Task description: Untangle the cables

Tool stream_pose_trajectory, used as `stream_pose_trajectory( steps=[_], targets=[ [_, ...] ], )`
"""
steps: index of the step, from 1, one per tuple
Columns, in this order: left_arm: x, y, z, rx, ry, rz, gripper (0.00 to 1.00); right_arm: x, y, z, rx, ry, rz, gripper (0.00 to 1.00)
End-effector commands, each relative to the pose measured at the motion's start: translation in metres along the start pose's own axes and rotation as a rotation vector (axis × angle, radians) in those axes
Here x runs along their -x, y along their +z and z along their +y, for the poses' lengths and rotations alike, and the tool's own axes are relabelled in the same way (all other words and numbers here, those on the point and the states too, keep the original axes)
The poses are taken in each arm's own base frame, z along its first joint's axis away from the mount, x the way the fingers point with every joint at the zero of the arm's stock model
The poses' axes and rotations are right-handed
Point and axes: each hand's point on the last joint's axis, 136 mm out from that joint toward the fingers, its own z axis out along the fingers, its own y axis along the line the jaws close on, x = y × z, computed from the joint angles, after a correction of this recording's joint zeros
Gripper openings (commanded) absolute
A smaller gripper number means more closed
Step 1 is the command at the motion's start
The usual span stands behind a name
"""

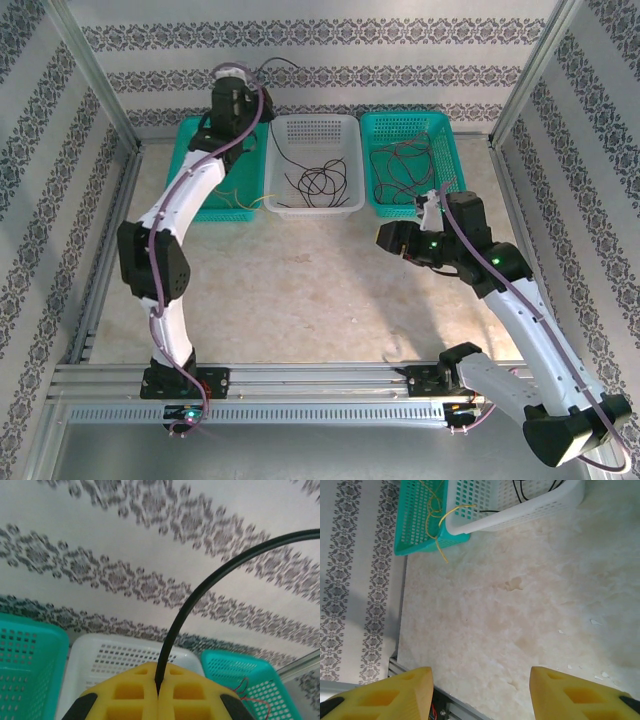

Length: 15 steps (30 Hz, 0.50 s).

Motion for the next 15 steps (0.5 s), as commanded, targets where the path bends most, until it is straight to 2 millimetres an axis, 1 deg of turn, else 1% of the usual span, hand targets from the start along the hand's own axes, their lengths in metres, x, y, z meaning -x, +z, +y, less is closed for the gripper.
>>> stream_pose_trajectory(
  steps=[1, 6, 7, 8, 9, 10, 12, 13, 15],
  targets=[
    [0.003, 0.007, -0.016, -0.006, 0.056, -0.025, 0.00, 0.004, -0.006, -0.006, -0.034, -0.015, -0.027, 0.54],
    [-0.023, 0.031, -0.008, 0.037, 0.076, 0.028, 0.00, 0.012, -0.010, -0.005, -0.046, -0.022, -0.051, 0.54],
    [-0.027, 0.035, -0.006, 0.046, 0.079, 0.038, 0.02, 0.015, -0.011, -0.005, -0.047, -0.024, -0.058, 0.54],
    [-0.030, 0.038, -0.005, 0.049, 0.081, 0.048, 0.12, 0.017, -0.012, -0.004, -0.047, -0.028, -0.063, 0.54],
    [-0.034, 0.041, -0.005, 0.047, 0.083, 0.057, 0.27, 0.020, -0.013, -0.003, -0.048, -0.030, -0.069, 0.54],
    [-0.036, 0.043, -0.006, 0.043, 0.085, 0.064, 0.38, 0.022, -0.014, -0.002, -0.049, -0.035, -0.076, 0.54],
    [-0.038, 0.042, -0.007, 0.042, 0.093, 0.067, 0.55, 0.027, -0.016, 0.000, -0.052, -0.046, -0.085, 0.55],
    [-0.037, 0.040, -0.009, 0.042, 0.100, 0.064, 0.61, 0.030, -0.017, 0.001, -0.054, -0.051, -0.092, 0.56],
    [-0.035, 0.037, -0.010, 0.046, 0.109, 0.063, 0.70, 0.035, -0.019, 0.005, -0.050, -0.070, -0.105, 0.57]
  ],
)
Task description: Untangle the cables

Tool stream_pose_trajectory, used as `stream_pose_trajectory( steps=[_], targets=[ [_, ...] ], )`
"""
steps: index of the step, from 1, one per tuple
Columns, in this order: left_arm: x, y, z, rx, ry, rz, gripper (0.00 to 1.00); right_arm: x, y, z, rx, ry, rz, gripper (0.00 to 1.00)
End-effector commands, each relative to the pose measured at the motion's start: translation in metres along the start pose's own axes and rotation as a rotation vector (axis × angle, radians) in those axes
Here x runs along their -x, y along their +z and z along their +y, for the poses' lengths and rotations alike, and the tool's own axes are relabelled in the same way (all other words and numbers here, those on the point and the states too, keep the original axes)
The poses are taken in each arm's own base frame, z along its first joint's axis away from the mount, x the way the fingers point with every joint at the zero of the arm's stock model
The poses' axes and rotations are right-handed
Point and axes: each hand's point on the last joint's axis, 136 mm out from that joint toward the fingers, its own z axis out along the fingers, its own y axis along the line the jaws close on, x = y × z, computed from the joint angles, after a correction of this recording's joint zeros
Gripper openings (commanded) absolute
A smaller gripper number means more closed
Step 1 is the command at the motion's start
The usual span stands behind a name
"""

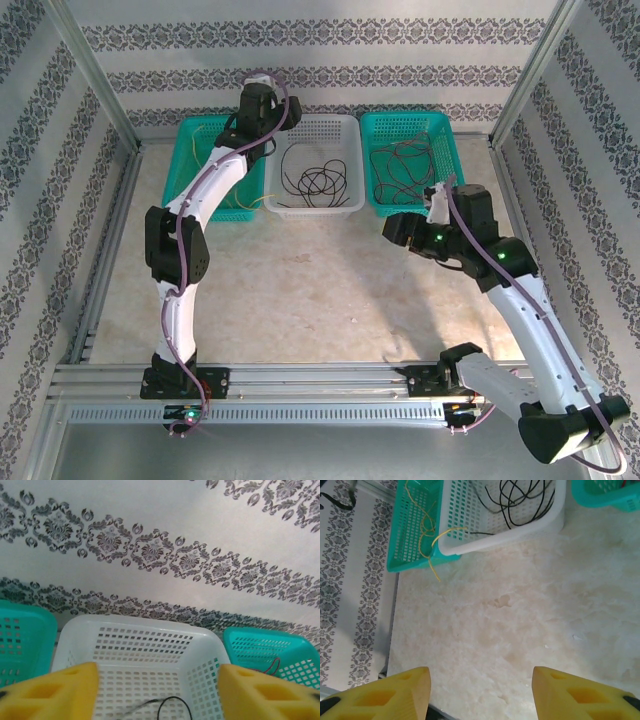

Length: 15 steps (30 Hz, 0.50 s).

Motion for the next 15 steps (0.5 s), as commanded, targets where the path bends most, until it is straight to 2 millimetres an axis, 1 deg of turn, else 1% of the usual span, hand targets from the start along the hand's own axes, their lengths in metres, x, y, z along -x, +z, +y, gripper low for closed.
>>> stream_pose_trajectory(
  steps=[1, 5, 8, 11, 14, 15],
  targets=[
    [0.012, -0.013, -0.010, 0.000, 0.035, -0.014, 0.72, 0.016, -0.009, 0.007, -0.008, -0.054, -0.049, 0.58],
    [0.023, -0.036, -0.018, -0.025, 0.043, -0.031, 0.74, 0.027, -0.014, 0.015, 0.002, -0.087, -0.081, 0.60],
    [0.034, -0.063, -0.023, -0.045, 0.026, -0.057, 0.74, 0.032, -0.016, 0.022, 0.018, -0.104, -0.091, 0.60],
    [0.041, -0.096, -0.029, -0.065, 0.007, -0.065, 0.73, 0.035, -0.017, 0.026, 0.033, -0.115, -0.101, 0.60],
    [0.039, -0.131, -0.033, -0.083, 0.001, -0.058, 0.73, 0.037, -0.019, 0.030, 0.046, -0.130, -0.115, 0.61],
    [0.039, -0.147, -0.034, -0.089, 0.011, -0.060, 0.73, 0.038, -0.020, 0.029, 0.046, -0.137, -0.122, 0.61]
  ],
)
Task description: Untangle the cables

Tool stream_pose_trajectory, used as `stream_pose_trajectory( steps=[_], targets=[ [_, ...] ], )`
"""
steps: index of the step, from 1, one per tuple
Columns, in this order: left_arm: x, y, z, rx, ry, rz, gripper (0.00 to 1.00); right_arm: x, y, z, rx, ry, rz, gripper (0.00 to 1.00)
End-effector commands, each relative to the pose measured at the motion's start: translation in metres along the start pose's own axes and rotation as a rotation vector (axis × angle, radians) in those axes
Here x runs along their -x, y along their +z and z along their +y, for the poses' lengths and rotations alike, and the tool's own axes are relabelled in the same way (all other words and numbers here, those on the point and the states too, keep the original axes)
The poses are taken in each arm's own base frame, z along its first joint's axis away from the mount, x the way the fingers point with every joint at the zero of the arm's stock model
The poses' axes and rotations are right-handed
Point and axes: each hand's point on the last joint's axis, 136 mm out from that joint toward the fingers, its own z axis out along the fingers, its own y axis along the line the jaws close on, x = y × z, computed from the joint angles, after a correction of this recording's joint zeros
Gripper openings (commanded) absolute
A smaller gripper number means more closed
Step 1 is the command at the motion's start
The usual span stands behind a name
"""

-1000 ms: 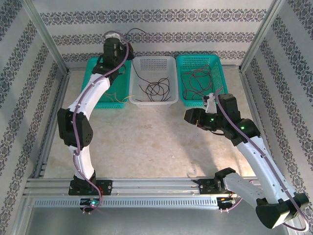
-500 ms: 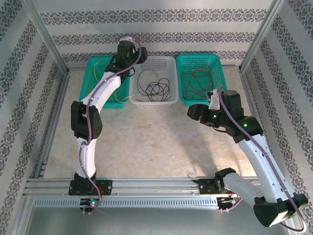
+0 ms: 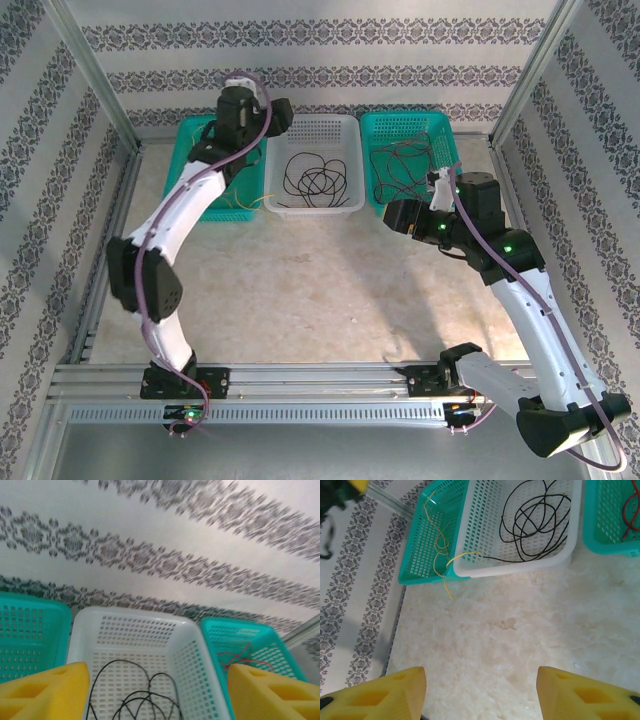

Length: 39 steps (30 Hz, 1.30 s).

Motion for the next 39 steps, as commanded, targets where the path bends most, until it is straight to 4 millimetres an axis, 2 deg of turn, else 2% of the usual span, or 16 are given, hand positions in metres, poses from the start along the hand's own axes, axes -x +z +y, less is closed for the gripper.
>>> stream_pose_trajectory(
  steps=[1, 4, 9, 10, 11, 12, 14, 16, 18, 23, 25, 27, 30, 33, 36, 39],
  targets=[
    [0.008, -0.051, -0.016, -0.040, 0.018, -0.022, 0.73, 0.015, -0.009, 0.007, 0.013, -0.056, -0.069, 0.63],
    [0.002, -0.097, -0.005, -0.020, 0.084, -0.059, 0.74, 0.021, -0.011, -0.004, -0.023, -0.061, -0.142, 0.69],
    [-0.016, -0.169, 0.038, 0.108, 0.206, -0.113, 0.84, 0.035, -0.008, -0.013, -0.004, -0.042, -0.288, 0.85],
    [-0.021, -0.182, 0.052, 0.157, 0.211, -0.125, 0.92, 0.035, -0.006, -0.021, -0.022, -0.033, -0.310, 0.88],
    [-0.030, -0.190, 0.063, 0.190, 0.226, -0.127, 0.96, 0.035, -0.003, -0.030, -0.039, -0.010, -0.336, 0.98],
    [-0.038, -0.198, 0.075, 0.232, 0.234, -0.129, 1.00, 0.035, 0.001, -0.045, -0.073, 0.019, -0.378, 0.98],
    [-0.051, -0.210, 0.098, 0.325, 0.254, -0.141, 1.00, 0.030, 0.008, -0.078, -0.158, 0.044, -0.450, 0.98],
    [-0.072, -0.211, 0.122, 0.407, 0.303, -0.149, 1.00, 0.022, 0.007, -0.123, -0.333, 0.062, -0.510, 0.98],
    [-0.091, -0.211, 0.150, 0.520, 0.321, -0.173, 1.00, 0.017, 0.004, -0.151, -0.467, 0.032, -0.526, 0.99],
    [-0.119, -0.216, 0.205, 0.773, 0.417, -0.186, 1.00, 0.020, 0.007, -0.197, -0.740, -0.146, -0.515, 0.99],
    [-0.135, -0.211, 0.231, 0.857, 0.376, -0.146, 1.00, 0.022, 0.007, -0.215, -0.849, -0.194, -0.519, 0.99],
    [-0.148, -0.202, 0.248, 0.893, 0.373, -0.115, 1.00, 0.023, 0.004, -0.232, -0.953, -0.218, -0.539, 0.98],
    [-0.161, -0.185, 0.263, 0.916, 0.398, -0.093, 1.00, 0.024, -0.001, -0.248, -1.040, -0.236, -0.563, 0.98],
    [-0.173, -0.164, 0.269, 0.848, 0.422, -0.076, 1.00, 0.025, 0.000, -0.261, -1.049, -0.232, -0.590, 0.98],
    [-0.184, -0.148, 0.271, 0.761, 0.386, -0.082, 1.00, 0.027, 0.005, -0.273, -1.031, -0.232, -0.616, 0.98],
    [-0.189, -0.141, 0.276, 0.728, 0.291, -0.129, 1.00, 0.032, 0.019, -0.281, -1.002, -0.270, -0.632, 0.98]
  ],
)
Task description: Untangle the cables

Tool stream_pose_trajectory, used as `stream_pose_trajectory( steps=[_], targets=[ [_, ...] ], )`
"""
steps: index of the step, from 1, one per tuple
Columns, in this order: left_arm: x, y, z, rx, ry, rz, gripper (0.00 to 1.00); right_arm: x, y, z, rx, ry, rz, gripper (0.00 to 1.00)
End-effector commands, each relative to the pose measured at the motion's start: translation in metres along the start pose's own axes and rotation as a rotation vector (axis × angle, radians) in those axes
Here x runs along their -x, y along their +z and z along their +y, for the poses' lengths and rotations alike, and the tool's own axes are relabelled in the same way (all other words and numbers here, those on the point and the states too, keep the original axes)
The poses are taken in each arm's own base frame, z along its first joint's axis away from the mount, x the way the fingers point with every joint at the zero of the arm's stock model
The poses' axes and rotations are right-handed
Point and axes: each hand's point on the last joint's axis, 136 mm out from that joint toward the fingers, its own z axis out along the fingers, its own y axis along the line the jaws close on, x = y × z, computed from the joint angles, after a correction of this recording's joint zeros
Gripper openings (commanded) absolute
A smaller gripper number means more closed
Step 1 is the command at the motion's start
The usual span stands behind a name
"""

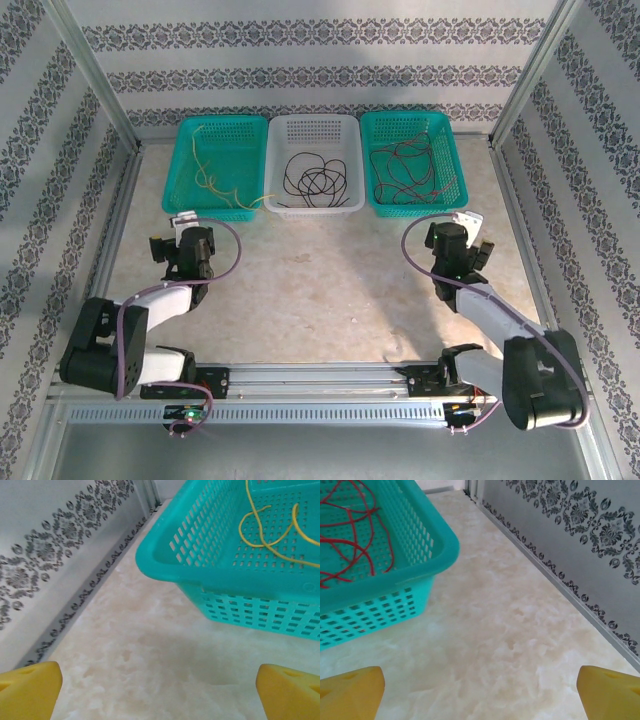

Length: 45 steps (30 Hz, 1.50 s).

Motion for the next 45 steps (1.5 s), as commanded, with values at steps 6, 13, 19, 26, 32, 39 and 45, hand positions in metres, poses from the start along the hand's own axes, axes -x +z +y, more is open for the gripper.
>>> stream_pose_trajectory(
  steps=[6, 13, 19, 26, 32, 39, 45],
  targets=[
    [0.022, 0.012, -0.038, -0.200, -0.111, -0.171, 0.99, 0.028, 0.025, 0.051, 0.258, -0.038, -0.201, 0.99],
    [0.012, 0.005, -0.060, -0.339, -0.082, -0.249, 0.99, 0.011, 0.036, 0.070, 0.405, -0.045, -0.170, 0.98],
    [0.006, 0.020, -0.052, -0.348, -0.135, -0.143, 0.99, 0.013, 0.038, 0.066, 0.393, -0.027, -0.177, 0.98],
    [0.009, 0.023, -0.061, -0.379, -0.103, -0.133, 0.99, 0.013, 0.037, 0.067, 0.391, -0.034, -0.181, 0.99],
    [0.009, 0.026, -0.063, -0.380, -0.098, -0.115, 0.99, 0.013, 0.037, 0.070, 0.387, -0.049, -0.182, 0.98],
    [0.009, 0.026, -0.064, -0.384, -0.094, -0.116, 0.99, 0.013, 0.037, 0.071, 0.390, -0.050, -0.181, 0.98],
    [0.009, 0.026, -0.064, -0.384, -0.095, -0.117, 0.99, 0.011, 0.036, 0.082, 0.464, -0.074, -0.160, 0.98]
  ],
)
